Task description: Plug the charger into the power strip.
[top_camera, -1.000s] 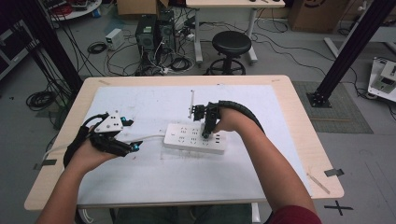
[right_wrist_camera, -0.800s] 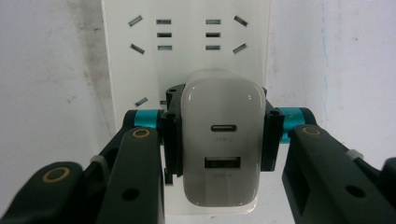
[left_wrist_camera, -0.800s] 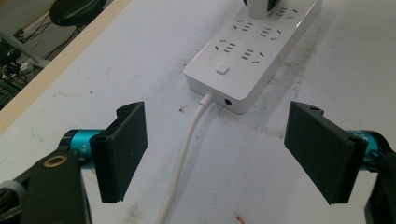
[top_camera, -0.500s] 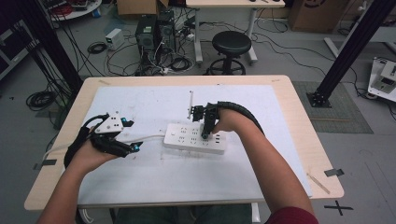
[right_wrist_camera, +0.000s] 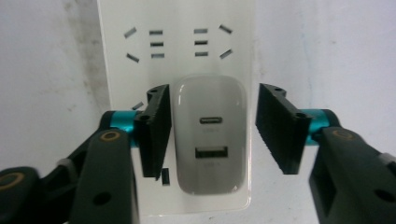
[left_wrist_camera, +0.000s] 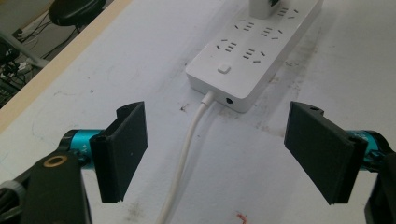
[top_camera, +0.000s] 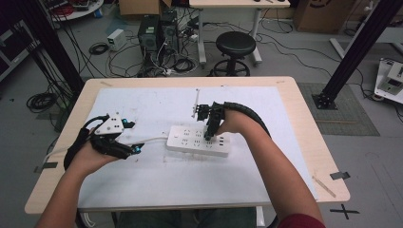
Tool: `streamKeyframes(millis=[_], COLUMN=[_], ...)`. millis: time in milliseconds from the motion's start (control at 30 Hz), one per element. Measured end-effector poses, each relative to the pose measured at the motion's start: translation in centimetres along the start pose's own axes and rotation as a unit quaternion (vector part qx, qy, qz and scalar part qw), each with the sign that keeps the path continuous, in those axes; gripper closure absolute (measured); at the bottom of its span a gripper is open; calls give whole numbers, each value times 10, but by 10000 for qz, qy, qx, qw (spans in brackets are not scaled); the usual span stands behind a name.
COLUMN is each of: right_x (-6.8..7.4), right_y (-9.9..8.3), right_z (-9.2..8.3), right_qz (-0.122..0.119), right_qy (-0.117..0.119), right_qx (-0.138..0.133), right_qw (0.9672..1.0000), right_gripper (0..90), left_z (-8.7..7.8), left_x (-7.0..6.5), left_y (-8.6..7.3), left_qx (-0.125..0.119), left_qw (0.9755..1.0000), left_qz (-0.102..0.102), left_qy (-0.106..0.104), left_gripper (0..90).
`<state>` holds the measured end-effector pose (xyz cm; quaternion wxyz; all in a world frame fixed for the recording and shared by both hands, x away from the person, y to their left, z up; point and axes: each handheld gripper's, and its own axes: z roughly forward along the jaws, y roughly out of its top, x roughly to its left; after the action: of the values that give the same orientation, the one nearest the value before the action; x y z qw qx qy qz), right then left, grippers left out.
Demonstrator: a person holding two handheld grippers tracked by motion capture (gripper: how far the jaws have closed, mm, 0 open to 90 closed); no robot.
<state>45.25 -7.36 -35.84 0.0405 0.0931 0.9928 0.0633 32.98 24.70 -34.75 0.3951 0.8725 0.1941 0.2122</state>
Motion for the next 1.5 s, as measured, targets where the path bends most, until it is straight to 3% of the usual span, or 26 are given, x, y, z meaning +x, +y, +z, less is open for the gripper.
streamKeyframes(millis=[67,167,200,233,333,367,400,500,533,633,700,767,800,833,867,900,933,967,1000,1033,1100,1133,1167,1200,1367,1500], right_x=[1,4,4,6,6,7,10,14,17,20,26,31,31,33,33,41,43,43,45,45,51,52,52,58,63,64], right_y=[-6,-17,-17,-30,-35,-40,-55,-63,-70,-74,-84,-90,-90,-94,-94,-108,-112,-112,-116,-116,-127,-129,-129,-136,-141,-144], right_z=[-7,-16,-16,-21,-22,-24,-30,-34,-36,-38,-40,-43,-43,-44,-44,-48,-49,-49,-50,-50,-51,-51,-51,-51,-47,-44], right_qz=[76,236,236,388,432,495,707,829,997,1070,1154,1208,1208,1252,1252,1401,1421,1421,1447,1447,1548,1561,1561,1587,1554,1543], right_qy=[18,83,83,44,42,32,69,94,-10,-52,-15,-53,-53,-20,-20,-41,-62,-62,-93,-93,-117,-149,-149,-148,-137,-125], right_qx=[-184,-645,-645,-887,-995,-1139,-1533,-1737,-1863,-1942,-2329,-2446,-2446,-2535,-2535,-2921,-3026,-3026,-3134,-3134,-3461,-3561,-3561,-3742,-3907,-3944], right_qw=[9998,9976,9976,9953,9941,9922,9856,9813,9774,9751,9656,9621,9621,9592,9592,9461,9425,9425,9385,9385,9253,9212,9212,9135,9072,9058], right_gripper=[389,384,384,377,368,368,318,313,230,225,221,218,218,218,214,214,214,214,214,214,207,207,207,206,206,206], left_z=[-1,-2,-2,-2,-2,-2,-2,-2,-2,-1,-2,-1,-1,-1,-1,0,1,1,2,2,3,3,3,3,4,4], left_x=[-1,-1,-1,-1,-1,-1,0,0,1,1,2,2,2,2,2,3,4,4,4,4,4,5,5,5,5,6], left_y=[1,2,2,3,4,4,5,5,6,7,9,10,10,10,10,12,12,12,11,11,11,12,12,12,11,11], left_qx=[-24,-28,-28,-29,-30,-30,-51,-56,-77,-118,-200,-272,-272,-272,-272,-395,-400,-400,-419,-419,-447,-461,-461,-493,-512,-523], left_qw=[10000,10000,10000,10000,10000,10000,9999,9999,9999,9999,9996,9994,9994,9994,9994,9987,9987,9987,9986,9986,9984,9983,9983,9982,9982,9982], left_qz=[-3,6,6,50,61,61,88,91,117,120,177,224,224,224,224,305,311,311,317,317,303,311,311,314,297,281], left_qy=[14,9,9,7,6,6,-11,-29,-30,-35,-19,-19,-19,-19,-19,-76,-104,-104,-117,-117,-149,-161,-161,-158,-120,-100], left_gripper=[215,215,214,215,215,215,214,215,215,215,215,215,214,214,214,215,215,215,215,214,215,215,215,214,214,215])
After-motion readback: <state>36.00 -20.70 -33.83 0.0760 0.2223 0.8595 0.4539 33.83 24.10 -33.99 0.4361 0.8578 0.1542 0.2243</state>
